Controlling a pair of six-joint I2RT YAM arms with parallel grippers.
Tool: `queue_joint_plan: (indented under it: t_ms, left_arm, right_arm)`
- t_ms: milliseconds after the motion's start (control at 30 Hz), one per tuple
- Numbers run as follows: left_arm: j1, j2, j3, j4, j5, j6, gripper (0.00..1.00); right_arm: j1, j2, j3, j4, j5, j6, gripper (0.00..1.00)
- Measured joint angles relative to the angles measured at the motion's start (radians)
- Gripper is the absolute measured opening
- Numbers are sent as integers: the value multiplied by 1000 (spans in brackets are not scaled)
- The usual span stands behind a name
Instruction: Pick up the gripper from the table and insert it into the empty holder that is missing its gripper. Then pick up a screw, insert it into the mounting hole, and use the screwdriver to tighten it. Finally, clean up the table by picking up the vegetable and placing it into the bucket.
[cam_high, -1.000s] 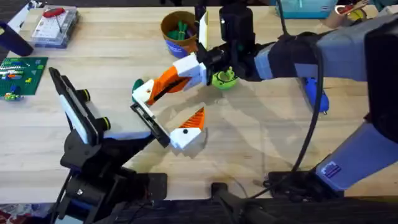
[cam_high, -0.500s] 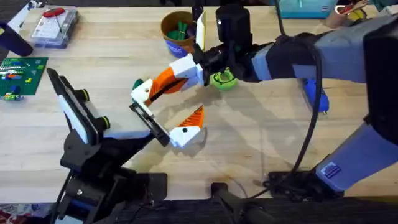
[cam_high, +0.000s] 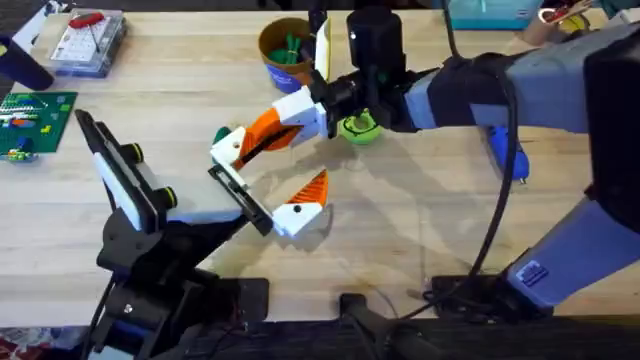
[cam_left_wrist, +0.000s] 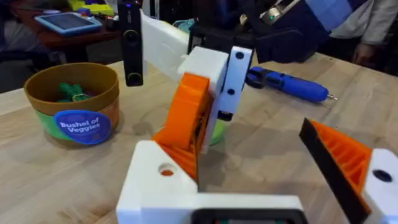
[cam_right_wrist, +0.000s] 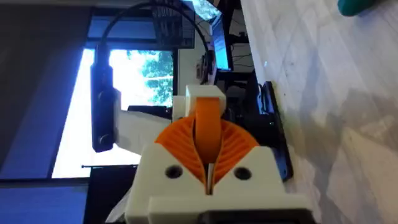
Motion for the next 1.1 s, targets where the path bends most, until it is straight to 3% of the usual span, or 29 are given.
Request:
queue_joint_plan:
  t_ms: [567, 633, 767, 833, 1100]
  left_arm:
    - [0, 0, 0, 0, 0, 0, 992]
    - [0, 0, 0, 0, 0, 0, 992]
    - [-12, 0, 0, -3, 62, -8, 992]
    - [-14, 0, 0, -3, 80, -10, 992]
    - [-14, 0, 0, -4, 109, -14, 992]
  right_arm:
    - [0, 0, 0, 0, 0, 0, 7]
    - [0, 0, 0, -1, 0, 5, 121]
    - [23, 0, 17, 10, 16, 3, 738]
    - [34, 0, 24, 15, 19, 0, 958]
    - [39, 0, 24, 15, 22, 0, 995]
